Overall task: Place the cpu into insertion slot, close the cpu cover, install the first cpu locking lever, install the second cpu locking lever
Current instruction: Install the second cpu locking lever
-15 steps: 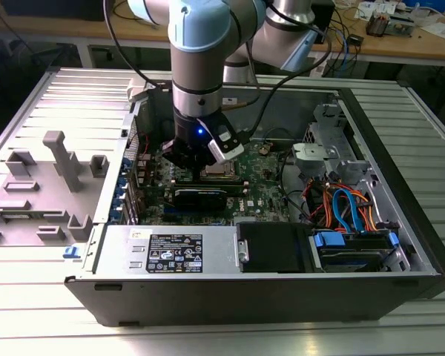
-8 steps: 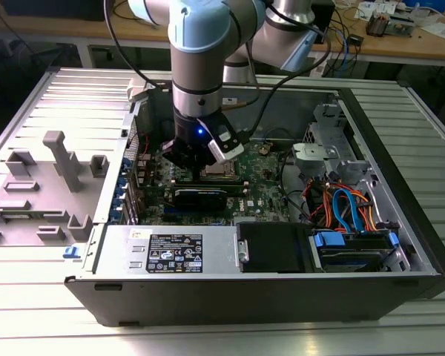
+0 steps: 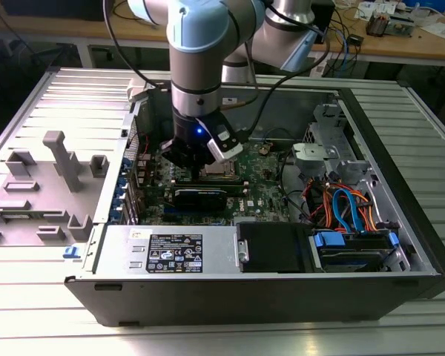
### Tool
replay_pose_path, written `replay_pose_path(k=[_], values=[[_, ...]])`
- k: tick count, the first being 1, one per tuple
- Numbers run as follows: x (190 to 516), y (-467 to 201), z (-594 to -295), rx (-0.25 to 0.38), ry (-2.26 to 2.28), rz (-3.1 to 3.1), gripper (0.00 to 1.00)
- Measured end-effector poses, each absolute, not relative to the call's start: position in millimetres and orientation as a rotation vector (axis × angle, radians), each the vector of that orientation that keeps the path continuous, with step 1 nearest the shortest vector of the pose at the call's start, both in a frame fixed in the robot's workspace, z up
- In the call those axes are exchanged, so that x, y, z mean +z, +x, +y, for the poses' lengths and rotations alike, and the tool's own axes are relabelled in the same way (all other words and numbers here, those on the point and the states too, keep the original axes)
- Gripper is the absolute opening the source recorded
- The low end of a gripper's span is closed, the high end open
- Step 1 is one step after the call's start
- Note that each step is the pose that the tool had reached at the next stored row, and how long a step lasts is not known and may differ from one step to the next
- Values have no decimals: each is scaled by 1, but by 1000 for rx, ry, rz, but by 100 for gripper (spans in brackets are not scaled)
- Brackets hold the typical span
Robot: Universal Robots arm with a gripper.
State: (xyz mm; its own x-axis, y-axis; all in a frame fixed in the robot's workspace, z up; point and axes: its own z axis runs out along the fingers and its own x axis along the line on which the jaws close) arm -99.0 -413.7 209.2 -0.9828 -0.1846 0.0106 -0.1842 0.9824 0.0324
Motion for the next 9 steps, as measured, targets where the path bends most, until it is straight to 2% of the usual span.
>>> replay_pose_path(k=[9], values=[[209, -99, -412, -54, 308, -3113, 11]])
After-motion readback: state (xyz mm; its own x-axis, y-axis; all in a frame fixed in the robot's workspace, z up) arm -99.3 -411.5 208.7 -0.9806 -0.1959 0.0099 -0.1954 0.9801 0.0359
